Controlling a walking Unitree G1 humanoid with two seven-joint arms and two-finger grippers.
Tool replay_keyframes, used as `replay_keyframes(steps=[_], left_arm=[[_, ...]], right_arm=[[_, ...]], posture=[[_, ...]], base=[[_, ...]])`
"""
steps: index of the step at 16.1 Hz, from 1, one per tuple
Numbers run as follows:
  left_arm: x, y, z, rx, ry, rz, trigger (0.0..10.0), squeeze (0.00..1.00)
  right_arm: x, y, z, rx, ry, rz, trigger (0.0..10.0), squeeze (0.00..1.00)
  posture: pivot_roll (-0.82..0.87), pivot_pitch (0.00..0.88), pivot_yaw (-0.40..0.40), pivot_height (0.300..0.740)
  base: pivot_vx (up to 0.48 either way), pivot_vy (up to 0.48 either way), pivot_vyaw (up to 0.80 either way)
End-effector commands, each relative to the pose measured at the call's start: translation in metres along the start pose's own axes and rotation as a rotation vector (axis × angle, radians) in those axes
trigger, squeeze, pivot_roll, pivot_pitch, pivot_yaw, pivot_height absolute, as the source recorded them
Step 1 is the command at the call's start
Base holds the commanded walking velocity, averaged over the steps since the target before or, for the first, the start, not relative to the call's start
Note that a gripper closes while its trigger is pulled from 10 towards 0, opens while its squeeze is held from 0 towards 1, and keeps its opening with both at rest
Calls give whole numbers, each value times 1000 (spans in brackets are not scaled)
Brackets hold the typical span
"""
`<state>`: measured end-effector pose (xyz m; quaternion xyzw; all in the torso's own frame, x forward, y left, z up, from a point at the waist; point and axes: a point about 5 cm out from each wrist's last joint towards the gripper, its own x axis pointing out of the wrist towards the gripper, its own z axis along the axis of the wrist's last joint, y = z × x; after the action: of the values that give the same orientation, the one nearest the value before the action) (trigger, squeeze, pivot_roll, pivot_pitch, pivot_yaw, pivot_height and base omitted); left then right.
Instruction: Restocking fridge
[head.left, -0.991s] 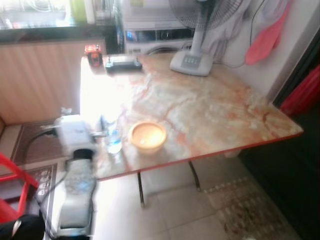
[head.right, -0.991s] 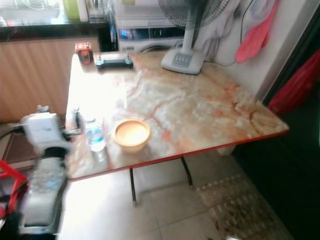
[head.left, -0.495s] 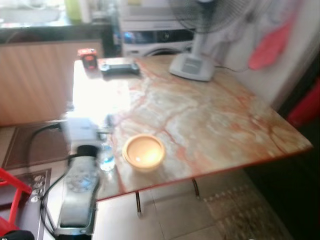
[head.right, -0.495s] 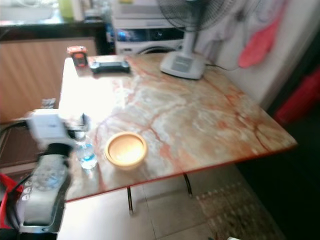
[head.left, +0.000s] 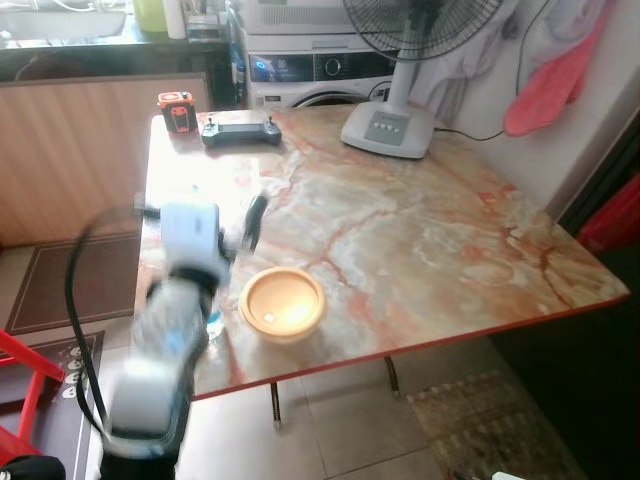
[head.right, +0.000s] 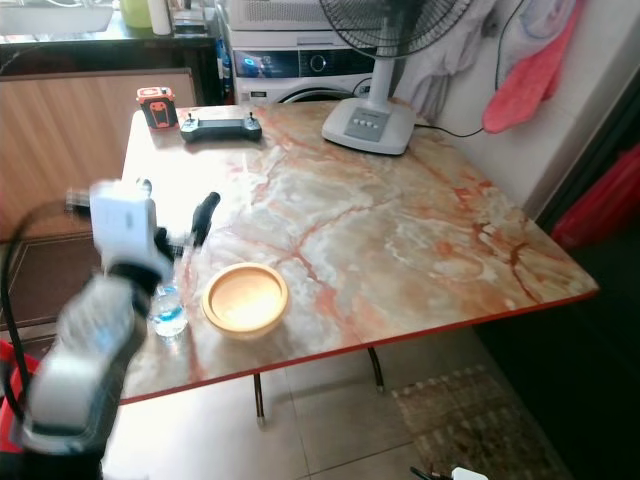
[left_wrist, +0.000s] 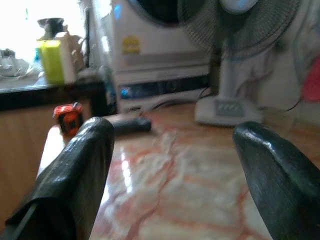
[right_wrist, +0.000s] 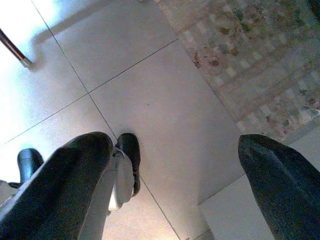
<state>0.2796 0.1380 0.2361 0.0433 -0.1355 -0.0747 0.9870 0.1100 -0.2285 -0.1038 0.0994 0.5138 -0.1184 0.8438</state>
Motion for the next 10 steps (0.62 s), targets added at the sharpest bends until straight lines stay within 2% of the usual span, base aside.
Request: replay_keyframes(steps=[1,2,4,5,6,7,8,10], left_arm=[[2,0,12,-22,25,-27,10000,0],[6,2,22,-28,79,-27,10000,0],[7,13,23,-52,256,37,10000,0],[4,11,22,-44,315,-7,10000,0],[0,8,18,-29,371,-43,10000,0],[-9,8,-1,-23,477,-56,10000,0],[-15,9,-9,-31,532,-66,10000,0],[-23,14,-15,-25,635,-57,10000,0]], right_arm=[[0,-2,3,-10,-3,-5,10000,0],[0,-2,3,-15,-2,-4,10000,0],[0,-1,3,-22,0,-1,10000,0],[0,-1,2,-30,8,0,10000,0],[0,-1,1,-30,10,1,10000,0],[0,0,1,-24,7,7,10000,0],[0,0,0,-19,7,8,10000,0],[0,1,0,-15,10,9,10000,0]], posture=[[172,0,-74,740],[176,0,-72,740],[182,0,-68,740],[188,0,-64,740],[195,0,-57,740],[192,0,-52,740],[189,0,-48,740],[181,0,-42,740]], base=[[0,0,0],[0,0,0],[0,0,0],[0,0,0],[0,0,0],[0,0,0],[0,0,0],[0,0,0]])
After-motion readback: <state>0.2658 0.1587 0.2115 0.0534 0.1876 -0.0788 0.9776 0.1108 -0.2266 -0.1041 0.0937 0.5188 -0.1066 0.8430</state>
